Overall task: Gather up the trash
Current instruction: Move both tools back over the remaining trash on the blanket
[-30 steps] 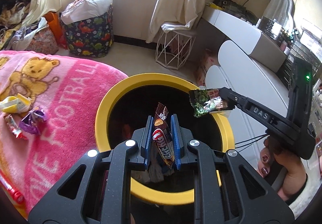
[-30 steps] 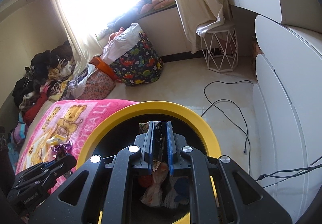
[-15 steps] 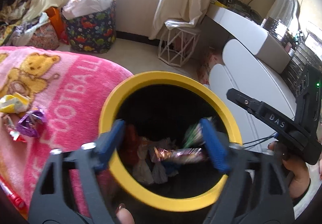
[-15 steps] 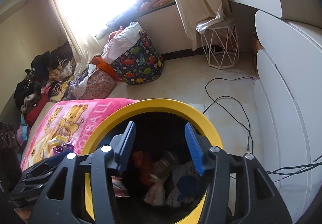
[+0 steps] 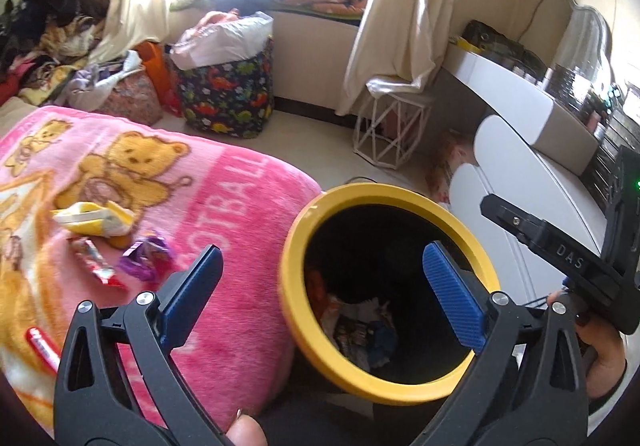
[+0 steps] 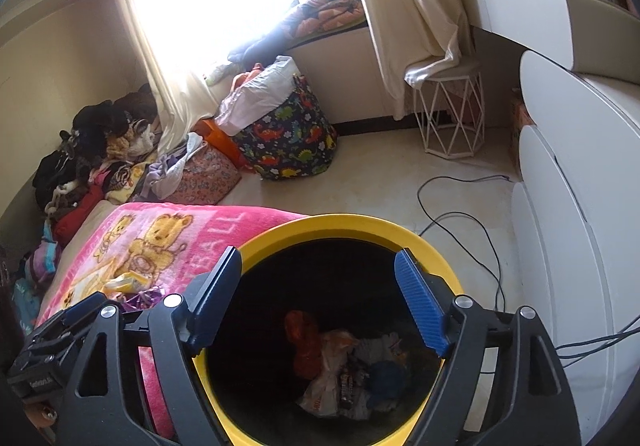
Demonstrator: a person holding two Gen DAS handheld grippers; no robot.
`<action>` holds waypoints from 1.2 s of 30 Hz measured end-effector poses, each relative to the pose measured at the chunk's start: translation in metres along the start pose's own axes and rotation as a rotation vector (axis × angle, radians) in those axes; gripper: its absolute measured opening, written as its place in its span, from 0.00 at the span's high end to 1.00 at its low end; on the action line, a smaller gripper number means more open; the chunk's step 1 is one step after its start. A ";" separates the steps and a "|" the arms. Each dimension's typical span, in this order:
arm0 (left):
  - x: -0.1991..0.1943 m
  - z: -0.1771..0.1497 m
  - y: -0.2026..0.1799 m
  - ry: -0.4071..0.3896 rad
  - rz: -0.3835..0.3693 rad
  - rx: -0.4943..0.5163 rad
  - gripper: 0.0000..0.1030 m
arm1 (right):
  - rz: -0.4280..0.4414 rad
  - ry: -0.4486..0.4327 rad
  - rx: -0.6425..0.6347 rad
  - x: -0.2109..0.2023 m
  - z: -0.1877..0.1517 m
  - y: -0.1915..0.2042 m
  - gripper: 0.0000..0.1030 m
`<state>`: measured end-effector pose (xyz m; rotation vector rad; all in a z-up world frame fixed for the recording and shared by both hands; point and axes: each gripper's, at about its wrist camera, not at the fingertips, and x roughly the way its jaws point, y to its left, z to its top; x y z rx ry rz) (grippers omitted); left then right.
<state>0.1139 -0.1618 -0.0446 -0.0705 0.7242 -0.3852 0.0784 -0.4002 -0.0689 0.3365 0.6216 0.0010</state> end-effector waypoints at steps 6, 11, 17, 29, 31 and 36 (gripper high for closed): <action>-0.018 0.004 0.016 -0.042 0.058 -0.016 0.11 | 0.046 -0.002 -0.053 -0.003 -0.003 0.028 0.24; -0.033 0.006 0.036 -0.076 0.100 -0.044 0.11 | 0.088 0.003 -0.093 -0.001 -0.005 0.050 0.23; -0.051 0.008 0.059 -0.113 0.140 -0.078 0.11 | 0.138 0.011 -0.147 -0.001 -0.010 0.081 0.22; -0.080 0.010 0.103 -0.170 0.210 -0.149 0.11 | 0.223 0.041 -0.245 0.004 -0.021 0.139 0.22; -0.085 0.009 0.111 -0.174 0.223 -0.161 0.11 | 0.236 0.046 -0.262 0.004 -0.024 0.148 0.22; -0.096 0.005 0.130 -0.181 0.257 -0.194 0.11 | 0.276 0.066 -0.307 0.008 -0.031 0.173 0.22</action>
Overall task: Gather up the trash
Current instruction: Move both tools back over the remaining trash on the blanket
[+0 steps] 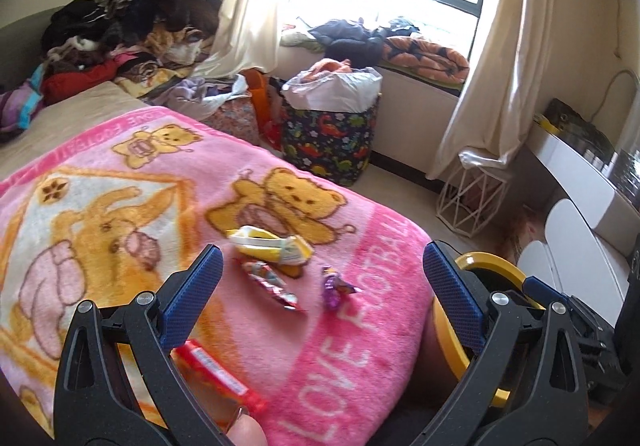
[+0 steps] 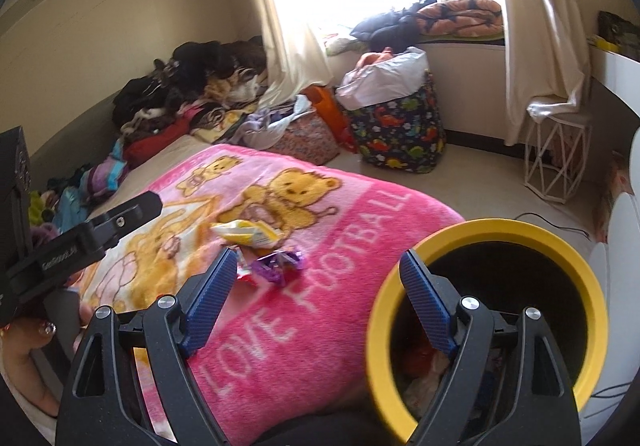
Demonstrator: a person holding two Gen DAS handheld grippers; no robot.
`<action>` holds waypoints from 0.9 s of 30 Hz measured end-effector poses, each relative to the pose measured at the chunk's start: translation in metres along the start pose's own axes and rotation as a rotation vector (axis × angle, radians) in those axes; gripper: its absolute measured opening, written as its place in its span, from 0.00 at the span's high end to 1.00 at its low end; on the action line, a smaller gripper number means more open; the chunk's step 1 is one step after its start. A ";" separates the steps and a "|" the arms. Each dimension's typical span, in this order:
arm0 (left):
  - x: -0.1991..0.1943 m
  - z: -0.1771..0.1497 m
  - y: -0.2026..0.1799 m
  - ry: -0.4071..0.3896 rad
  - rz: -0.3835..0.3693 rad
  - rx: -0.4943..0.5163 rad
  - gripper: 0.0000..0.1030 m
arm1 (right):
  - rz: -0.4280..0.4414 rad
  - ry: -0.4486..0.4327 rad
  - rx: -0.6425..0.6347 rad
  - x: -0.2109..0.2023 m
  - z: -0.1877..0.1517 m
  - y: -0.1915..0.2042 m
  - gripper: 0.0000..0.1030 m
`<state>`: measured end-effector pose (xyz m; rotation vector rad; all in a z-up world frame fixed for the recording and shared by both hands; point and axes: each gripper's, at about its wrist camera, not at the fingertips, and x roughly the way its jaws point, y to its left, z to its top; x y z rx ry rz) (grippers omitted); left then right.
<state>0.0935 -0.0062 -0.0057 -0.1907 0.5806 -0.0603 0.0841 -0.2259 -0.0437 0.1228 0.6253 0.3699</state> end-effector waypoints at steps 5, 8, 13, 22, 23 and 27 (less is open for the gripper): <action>-0.005 -0.001 0.027 -0.002 0.045 -0.035 0.11 | 0.052 0.025 -0.048 0.013 0.000 0.025 0.22; -0.009 -0.003 0.042 0.002 0.070 -0.054 0.11 | 0.081 0.044 -0.079 0.022 -0.002 0.039 0.22; -0.015 -0.011 0.071 0.016 0.119 -0.090 0.11 | 0.115 0.076 -0.119 0.041 -0.002 0.060 0.23; -0.016 -0.031 0.114 0.077 0.169 -0.178 0.11 | 0.108 0.138 -0.158 0.081 -0.008 0.079 0.31; -0.016 -0.033 0.118 0.088 0.170 -0.188 0.11 | 0.095 0.147 -0.152 0.086 -0.009 0.078 0.31; -0.010 -0.044 0.126 0.128 0.158 -0.224 0.11 | 0.047 0.174 -0.137 0.106 -0.012 0.070 0.31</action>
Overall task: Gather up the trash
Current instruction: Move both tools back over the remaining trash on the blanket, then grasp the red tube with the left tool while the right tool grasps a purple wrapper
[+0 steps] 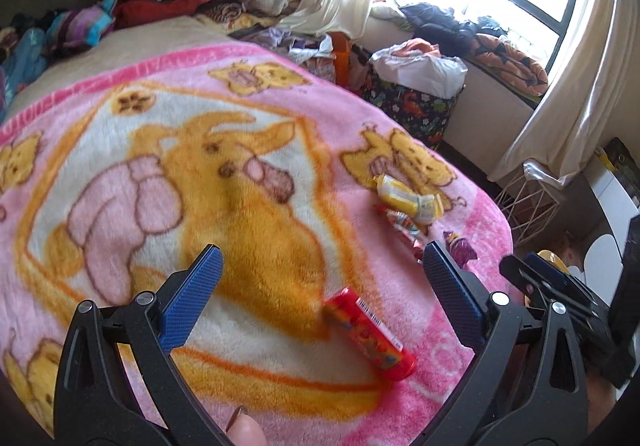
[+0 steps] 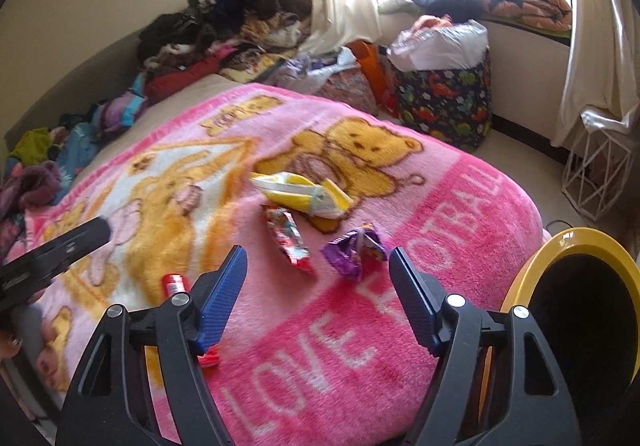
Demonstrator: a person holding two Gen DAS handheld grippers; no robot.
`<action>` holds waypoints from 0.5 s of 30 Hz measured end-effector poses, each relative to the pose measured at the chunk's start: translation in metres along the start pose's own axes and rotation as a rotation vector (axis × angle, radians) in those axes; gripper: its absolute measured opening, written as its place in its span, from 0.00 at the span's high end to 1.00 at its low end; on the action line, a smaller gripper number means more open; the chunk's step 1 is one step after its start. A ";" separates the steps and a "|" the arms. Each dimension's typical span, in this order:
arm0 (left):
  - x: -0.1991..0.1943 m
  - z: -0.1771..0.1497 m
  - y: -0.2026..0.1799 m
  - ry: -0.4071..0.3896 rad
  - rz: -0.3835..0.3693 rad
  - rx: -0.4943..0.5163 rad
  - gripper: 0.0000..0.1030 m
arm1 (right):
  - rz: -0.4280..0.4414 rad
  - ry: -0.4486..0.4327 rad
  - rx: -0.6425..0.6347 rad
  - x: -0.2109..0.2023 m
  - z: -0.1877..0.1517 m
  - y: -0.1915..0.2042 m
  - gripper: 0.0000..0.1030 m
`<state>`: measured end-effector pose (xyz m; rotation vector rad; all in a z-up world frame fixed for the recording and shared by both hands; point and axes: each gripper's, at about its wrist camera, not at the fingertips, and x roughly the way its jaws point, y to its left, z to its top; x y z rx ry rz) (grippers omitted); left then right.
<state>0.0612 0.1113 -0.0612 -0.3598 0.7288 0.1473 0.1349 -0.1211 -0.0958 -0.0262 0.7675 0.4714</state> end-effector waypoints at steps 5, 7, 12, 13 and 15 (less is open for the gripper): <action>0.013 -0.010 0.004 0.055 -0.032 -0.043 0.11 | -0.037 0.027 0.028 0.022 0.001 -0.011 0.31; 0.018 -0.013 0.003 0.076 -0.046 -0.053 0.11 | -0.048 0.036 0.039 0.030 0.002 -0.015 0.31; 0.034 -0.026 -0.004 0.142 -0.093 -0.073 0.13 | -0.063 0.067 0.071 0.050 0.002 -0.026 0.31; 0.036 -0.028 -0.006 0.150 -0.100 -0.073 0.13 | -0.064 0.071 0.076 0.052 0.001 -0.028 0.31; 0.042 -0.033 -0.010 0.170 -0.109 -0.070 0.14 | -0.068 0.081 0.087 0.059 0.001 -0.031 0.32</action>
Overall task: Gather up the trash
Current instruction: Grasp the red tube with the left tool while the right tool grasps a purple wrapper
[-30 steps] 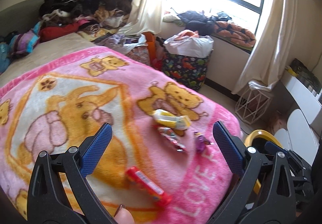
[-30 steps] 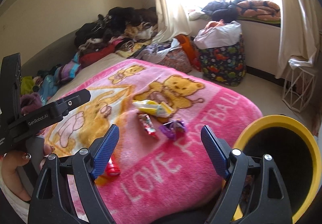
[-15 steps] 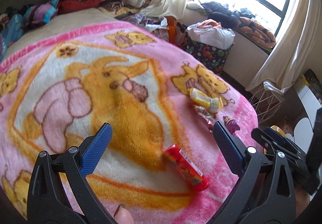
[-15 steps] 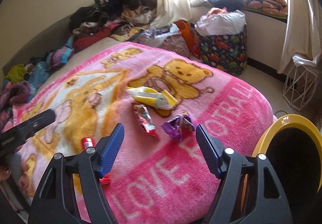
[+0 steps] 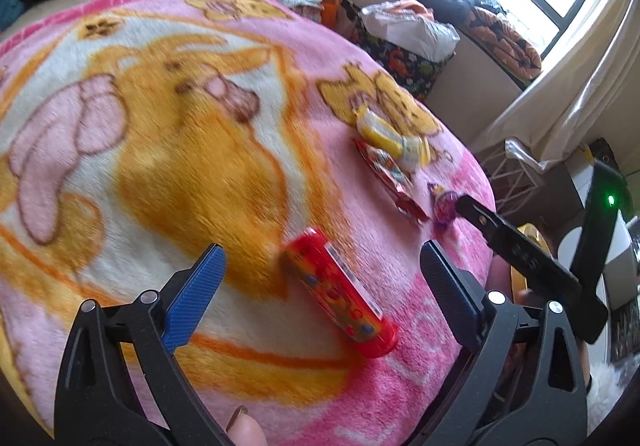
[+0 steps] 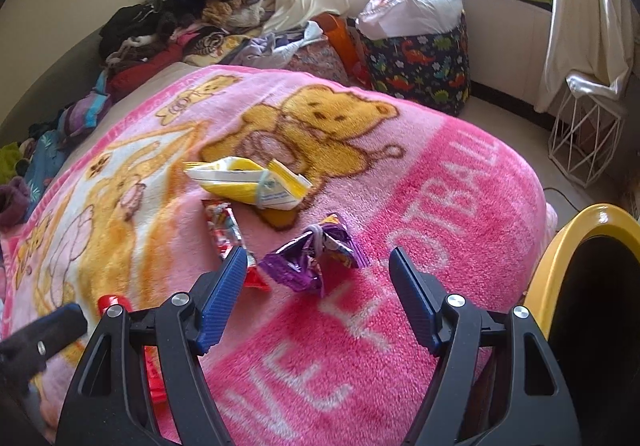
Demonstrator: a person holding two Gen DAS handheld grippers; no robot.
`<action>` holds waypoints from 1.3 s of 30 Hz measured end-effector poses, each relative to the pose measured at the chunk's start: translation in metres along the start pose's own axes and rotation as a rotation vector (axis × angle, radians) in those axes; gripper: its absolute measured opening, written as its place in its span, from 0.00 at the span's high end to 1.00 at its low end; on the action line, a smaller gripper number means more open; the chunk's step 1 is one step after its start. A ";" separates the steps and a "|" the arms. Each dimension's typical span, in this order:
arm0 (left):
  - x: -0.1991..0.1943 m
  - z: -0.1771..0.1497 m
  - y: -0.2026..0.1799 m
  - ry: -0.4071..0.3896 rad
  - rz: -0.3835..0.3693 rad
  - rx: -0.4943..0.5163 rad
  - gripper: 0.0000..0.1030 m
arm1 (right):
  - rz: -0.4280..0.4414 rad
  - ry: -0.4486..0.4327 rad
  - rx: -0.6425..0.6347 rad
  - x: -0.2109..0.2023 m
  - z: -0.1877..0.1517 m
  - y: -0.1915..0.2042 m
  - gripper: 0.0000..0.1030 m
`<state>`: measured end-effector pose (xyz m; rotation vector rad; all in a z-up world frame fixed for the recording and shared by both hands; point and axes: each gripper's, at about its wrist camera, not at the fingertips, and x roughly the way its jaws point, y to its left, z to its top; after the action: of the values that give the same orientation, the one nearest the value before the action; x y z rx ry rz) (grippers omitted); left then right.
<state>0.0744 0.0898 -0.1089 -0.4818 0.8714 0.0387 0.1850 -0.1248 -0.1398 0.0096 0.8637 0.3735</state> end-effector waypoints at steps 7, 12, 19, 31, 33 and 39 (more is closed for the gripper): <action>0.023 -0.008 -0.011 0.051 -0.003 0.011 0.21 | -0.002 0.017 0.015 0.017 0.003 -0.004 0.45; 0.034 -0.014 -0.009 0.070 0.035 0.013 0.32 | -0.012 0.040 0.011 0.026 0.003 -0.009 0.69; 0.038 -0.017 -0.003 0.076 0.062 0.006 0.51 | -0.001 0.036 0.024 0.021 -0.005 -0.018 0.73; 0.029 -0.014 0.007 0.065 0.047 -0.025 0.71 | 0.052 0.000 0.060 -0.017 -0.016 -0.023 0.74; 0.025 -0.012 0.004 0.058 0.038 -0.021 0.73 | 0.060 -0.009 0.055 -0.024 -0.017 -0.022 0.74; 0.009 -0.006 -0.013 0.022 0.008 0.012 0.76 | 0.077 -0.041 0.060 -0.046 -0.019 -0.021 0.74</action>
<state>0.0794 0.0743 -0.1138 -0.4685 0.8947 0.0361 0.1504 -0.1622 -0.1212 0.1059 0.8352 0.4186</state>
